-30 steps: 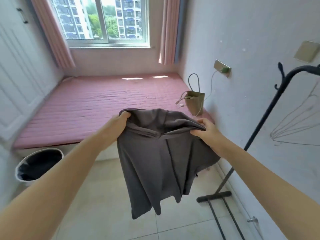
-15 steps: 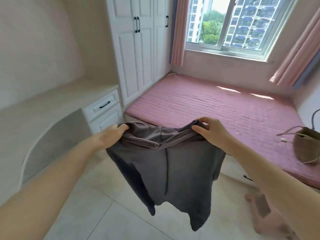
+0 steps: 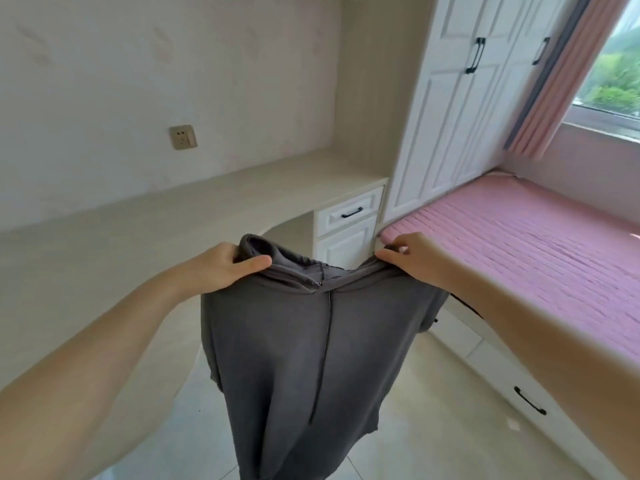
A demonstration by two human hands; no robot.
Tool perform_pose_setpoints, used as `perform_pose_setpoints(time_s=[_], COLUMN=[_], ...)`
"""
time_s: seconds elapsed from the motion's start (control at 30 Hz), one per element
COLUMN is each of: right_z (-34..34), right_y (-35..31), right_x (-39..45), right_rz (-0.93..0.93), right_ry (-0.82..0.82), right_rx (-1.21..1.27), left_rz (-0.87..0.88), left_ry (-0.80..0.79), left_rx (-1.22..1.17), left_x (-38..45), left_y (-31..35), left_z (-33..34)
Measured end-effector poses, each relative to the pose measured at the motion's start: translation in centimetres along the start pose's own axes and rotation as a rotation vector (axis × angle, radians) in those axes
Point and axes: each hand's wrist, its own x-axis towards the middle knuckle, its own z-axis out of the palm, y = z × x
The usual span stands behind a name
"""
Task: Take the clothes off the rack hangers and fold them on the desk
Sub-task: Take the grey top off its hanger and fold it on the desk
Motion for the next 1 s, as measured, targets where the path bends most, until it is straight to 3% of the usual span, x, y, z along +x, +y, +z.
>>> perform_pose_setpoints(time_s=[0.23, 0.5, 0.67, 0.77, 0.9, 1.0], right_z=[4.4, 8.4, 9.6, 11.2, 13.8, 15.6], right_y=[-7.9, -15.4, -19.9, -23.0, -25.5, -28.6], right_x=[10.3, 23.8, 30.4, 33.1, 35.7, 37.6], right_rz=[-0.064, -0.203, -0.264, -0.357, -0.459, -0.530], right_ry=[-0.241, -0.454, -0.725, -0.863, -1.023, -0.986], right_rx=[-0.137, -0.282, -0.544, -0.547, -0.178, 0.047], left_rz=[-0.136, -0.609, -0.659, -0.634, -0.640, -0.646], left_ry=[-0.003, 0.028, 0.042, 0.252, 0.537, 0.722], left_rx=[0.099, 0.056, 0.067, 0.097, -0.008, -0.066], left_x=[1.6, 4.6, 6.3, 6.9, 5.8, 5.1], left_y=[-8.5, -15.0, -18.2, -20.0, -21.7, -22.4], left_z=[-6.9, -12.1, -14.2, -14.8, -15.1, -15.3])
